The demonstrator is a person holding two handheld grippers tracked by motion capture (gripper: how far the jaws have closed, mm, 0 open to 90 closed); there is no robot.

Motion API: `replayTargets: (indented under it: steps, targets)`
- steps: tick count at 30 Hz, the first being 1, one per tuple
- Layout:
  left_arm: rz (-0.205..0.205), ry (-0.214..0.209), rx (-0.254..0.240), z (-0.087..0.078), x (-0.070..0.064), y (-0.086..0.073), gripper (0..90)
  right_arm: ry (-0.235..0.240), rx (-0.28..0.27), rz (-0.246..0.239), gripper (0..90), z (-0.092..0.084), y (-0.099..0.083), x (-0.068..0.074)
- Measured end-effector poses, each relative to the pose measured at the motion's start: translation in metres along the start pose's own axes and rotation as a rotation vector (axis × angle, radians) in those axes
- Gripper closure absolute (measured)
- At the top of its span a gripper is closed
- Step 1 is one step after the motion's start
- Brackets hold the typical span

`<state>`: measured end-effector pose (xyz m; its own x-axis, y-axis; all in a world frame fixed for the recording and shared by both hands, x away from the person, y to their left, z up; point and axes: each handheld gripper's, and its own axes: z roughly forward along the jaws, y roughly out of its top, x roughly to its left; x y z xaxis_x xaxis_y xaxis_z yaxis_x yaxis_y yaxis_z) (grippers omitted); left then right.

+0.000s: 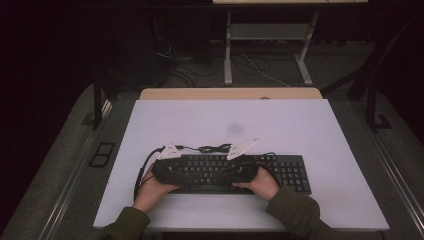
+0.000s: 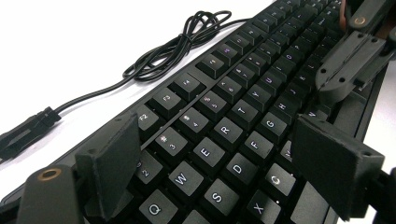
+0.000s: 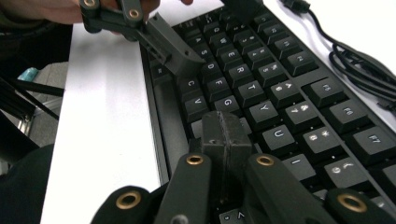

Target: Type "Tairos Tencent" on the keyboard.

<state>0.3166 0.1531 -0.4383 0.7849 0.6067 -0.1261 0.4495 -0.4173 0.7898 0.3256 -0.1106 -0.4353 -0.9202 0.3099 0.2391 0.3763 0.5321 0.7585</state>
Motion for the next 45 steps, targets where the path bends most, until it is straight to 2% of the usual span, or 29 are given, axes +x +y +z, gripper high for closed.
replayTargets:
  steps: [18, 26, 36, 45]
  targets:
    - [0.003, 0.004, 0.003, 0.0, 0.001, -0.001, 15.6, -0.014, 0.048, -0.019, 89.3, 0.008, -0.002, 0.003]
    - [0.006, 0.007, 0.005, 0.0, 0.001, -0.001, 15.7, -0.012, 0.041, -0.017, 89.2, 0.008, -0.001, 0.003]
    - [0.007, 0.008, 0.006, 0.0, 0.001, -0.001, 15.7, 0.001, 0.004, -0.016, 88.8, 0.003, 0.0, 0.002]
    - [0.005, 0.008, 0.005, -0.001, 0.001, 0.0, 15.7, -0.001, -0.043, 0.01, 68.4, -0.006, 0.002, -0.002]
